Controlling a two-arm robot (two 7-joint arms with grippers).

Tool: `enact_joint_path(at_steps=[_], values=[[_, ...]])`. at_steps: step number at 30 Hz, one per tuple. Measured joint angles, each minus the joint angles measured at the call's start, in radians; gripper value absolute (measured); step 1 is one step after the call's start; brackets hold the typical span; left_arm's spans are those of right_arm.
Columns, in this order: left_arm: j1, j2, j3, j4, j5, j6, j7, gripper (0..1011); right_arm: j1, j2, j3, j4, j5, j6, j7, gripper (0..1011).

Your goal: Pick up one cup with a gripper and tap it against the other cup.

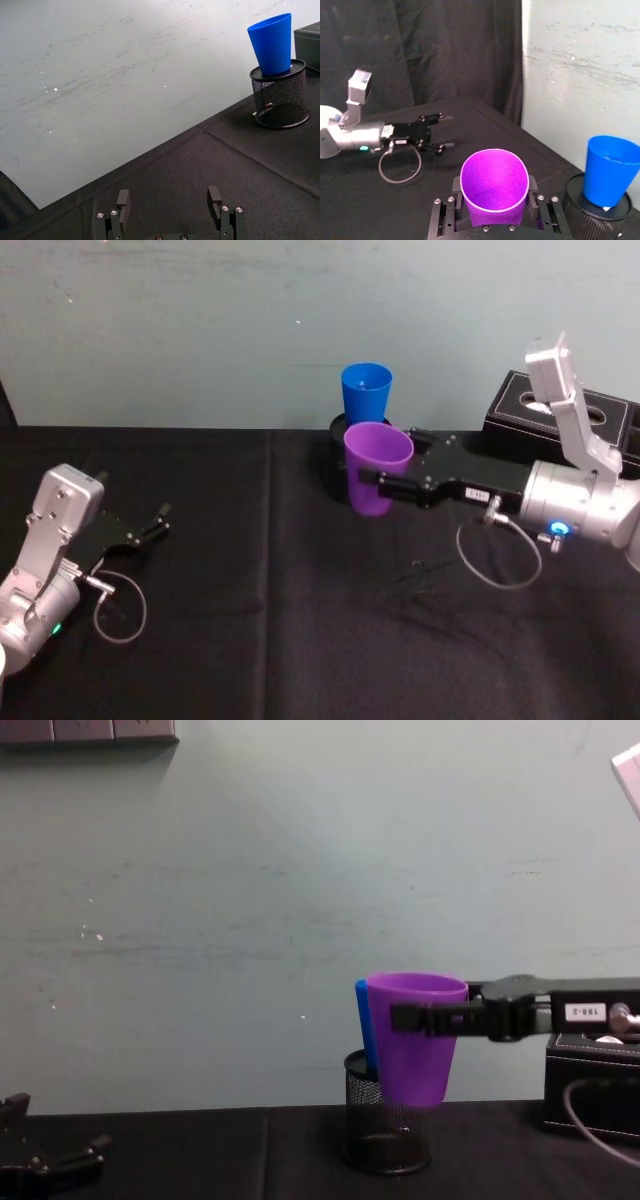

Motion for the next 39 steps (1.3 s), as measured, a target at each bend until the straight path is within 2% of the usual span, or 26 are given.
enact_joint_path(at_steps=[5, 11, 39], values=[[0.0, 0.0, 0.0, 0.0, 0.0, 0.0, 0.0, 1011, -0.027, 0.021, -0.016, -0.032, 0.001, -0.019, -0.011, 731], [0.0, 0.0, 0.0, 0.0, 0.0, 0.0, 0.0, 1011, -0.034, 0.029, -0.029, -0.041, 0.003, -0.028, -0.026, 731], [0.0, 0.0, 0.0, 0.0, 0.0, 0.0, 0.0, 1011, -0.029, 0.025, -0.024, -0.033, 0.002, -0.025, -0.024, 731]])
